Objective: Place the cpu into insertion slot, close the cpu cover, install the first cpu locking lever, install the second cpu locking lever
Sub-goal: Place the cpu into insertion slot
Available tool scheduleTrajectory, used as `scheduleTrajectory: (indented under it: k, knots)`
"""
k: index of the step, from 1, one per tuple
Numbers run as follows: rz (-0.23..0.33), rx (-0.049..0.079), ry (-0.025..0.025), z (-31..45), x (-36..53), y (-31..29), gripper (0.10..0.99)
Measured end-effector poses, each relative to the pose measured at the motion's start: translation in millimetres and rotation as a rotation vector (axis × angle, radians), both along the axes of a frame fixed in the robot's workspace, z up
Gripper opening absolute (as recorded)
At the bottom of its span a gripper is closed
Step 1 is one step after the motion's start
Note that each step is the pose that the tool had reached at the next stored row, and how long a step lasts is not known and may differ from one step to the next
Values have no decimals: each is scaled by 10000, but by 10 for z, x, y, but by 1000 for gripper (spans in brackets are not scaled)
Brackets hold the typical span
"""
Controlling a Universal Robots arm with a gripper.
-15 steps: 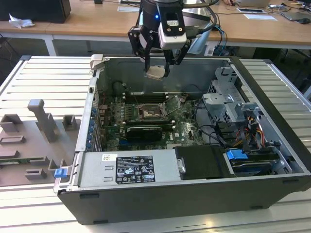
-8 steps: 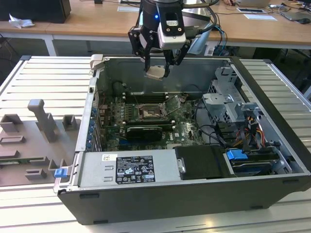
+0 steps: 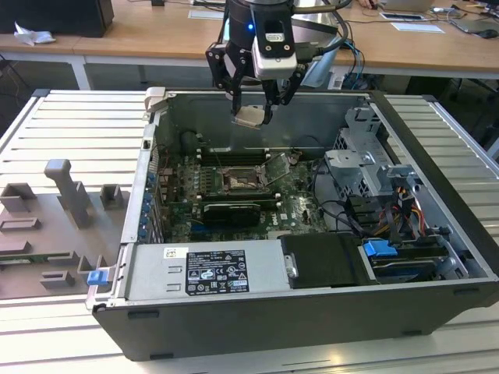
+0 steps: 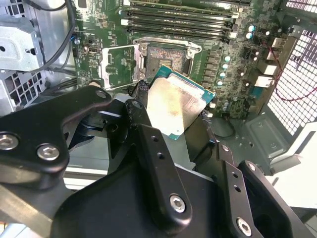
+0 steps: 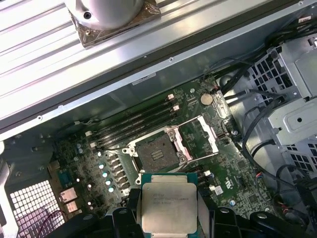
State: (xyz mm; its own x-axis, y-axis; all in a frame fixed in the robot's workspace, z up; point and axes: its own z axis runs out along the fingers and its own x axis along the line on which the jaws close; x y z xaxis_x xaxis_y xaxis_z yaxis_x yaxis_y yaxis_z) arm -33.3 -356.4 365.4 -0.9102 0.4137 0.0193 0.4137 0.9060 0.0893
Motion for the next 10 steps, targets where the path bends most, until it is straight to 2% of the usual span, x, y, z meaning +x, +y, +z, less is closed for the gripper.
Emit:
scheduleTrajectory:
  k: [10]
  knots:
    - [-293,0,0,-2,0,0,541]
